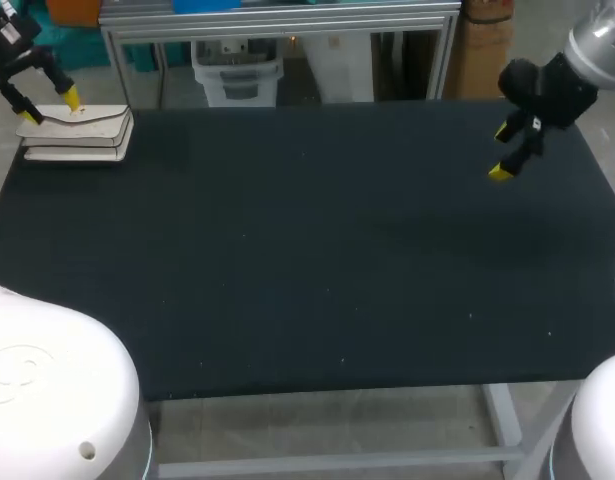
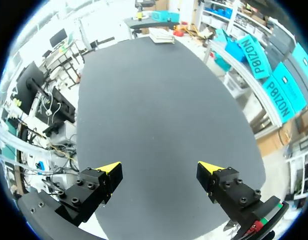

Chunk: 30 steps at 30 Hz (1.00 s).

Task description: Pick up the bag, open it, inspect its contents, close it, and place it on the opposite side

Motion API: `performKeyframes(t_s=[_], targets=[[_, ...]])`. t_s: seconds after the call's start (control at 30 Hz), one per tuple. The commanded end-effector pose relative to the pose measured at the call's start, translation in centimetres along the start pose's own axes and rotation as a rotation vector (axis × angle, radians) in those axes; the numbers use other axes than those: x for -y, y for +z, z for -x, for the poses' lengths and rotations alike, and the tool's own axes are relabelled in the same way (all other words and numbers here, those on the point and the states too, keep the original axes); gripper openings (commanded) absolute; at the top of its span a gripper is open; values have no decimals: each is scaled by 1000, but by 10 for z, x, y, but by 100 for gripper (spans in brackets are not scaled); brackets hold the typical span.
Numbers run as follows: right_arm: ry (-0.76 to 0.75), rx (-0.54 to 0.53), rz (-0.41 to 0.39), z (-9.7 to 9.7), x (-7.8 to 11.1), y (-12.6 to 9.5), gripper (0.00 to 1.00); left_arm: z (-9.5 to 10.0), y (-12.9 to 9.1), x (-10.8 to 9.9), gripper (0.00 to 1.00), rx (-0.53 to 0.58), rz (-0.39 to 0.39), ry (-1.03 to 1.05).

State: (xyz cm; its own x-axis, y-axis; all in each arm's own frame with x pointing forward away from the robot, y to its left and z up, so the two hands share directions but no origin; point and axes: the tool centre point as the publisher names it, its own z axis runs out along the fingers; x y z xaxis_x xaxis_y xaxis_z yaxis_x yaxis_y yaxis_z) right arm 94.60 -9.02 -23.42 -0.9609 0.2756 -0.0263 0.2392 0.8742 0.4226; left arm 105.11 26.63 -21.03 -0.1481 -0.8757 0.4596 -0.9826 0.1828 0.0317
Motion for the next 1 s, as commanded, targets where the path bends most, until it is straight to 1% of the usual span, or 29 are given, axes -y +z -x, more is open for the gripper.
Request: performKeyframes(t_s=[0.03, 0.07, 0.13, 0.17, 0.23, 0.4, 0.47, 0.67, 0.8, 1.0], targets=[[-44, -55, 126, 5, 5, -4, 100, 5, 3, 7, 100, -18, 5, 10], [-62, -62, 147, 6, 3, 0, 100, 9, 4, 11, 100, -58, 4, 14], [-109, -70, 156, 4, 0, 9, 100, 17, 6, 17, 100, -79, 5, 5], [-115, -79, 176, 3, -2, 12, 100, 22, 6, 19, 100, -102, 4, 1], [-144, -83, 181, 1, -3, 17, 100, 31, 7, 22, 100, -98, -2, -16], [-180, -88, 208, -5, -6, 25, 100, 63, 5, 34, 100, -109, -34, -53], [-191, -97, 195, -6, -8, 29, 100, 74, 2, 39, 100, -119, -45, -56], [-230, -123, 195, -12, -14, 38, 100, 101, -8, 49, 100, -102, -61, -88], [-258, -130, 203, -16, -17, 43, 100, 122, -9, 53, 100, -82, -68, -122], [-304, -141, 211, -21, -20, 48, 100, 152, -11, 62, 100, -105, -86, -135]])
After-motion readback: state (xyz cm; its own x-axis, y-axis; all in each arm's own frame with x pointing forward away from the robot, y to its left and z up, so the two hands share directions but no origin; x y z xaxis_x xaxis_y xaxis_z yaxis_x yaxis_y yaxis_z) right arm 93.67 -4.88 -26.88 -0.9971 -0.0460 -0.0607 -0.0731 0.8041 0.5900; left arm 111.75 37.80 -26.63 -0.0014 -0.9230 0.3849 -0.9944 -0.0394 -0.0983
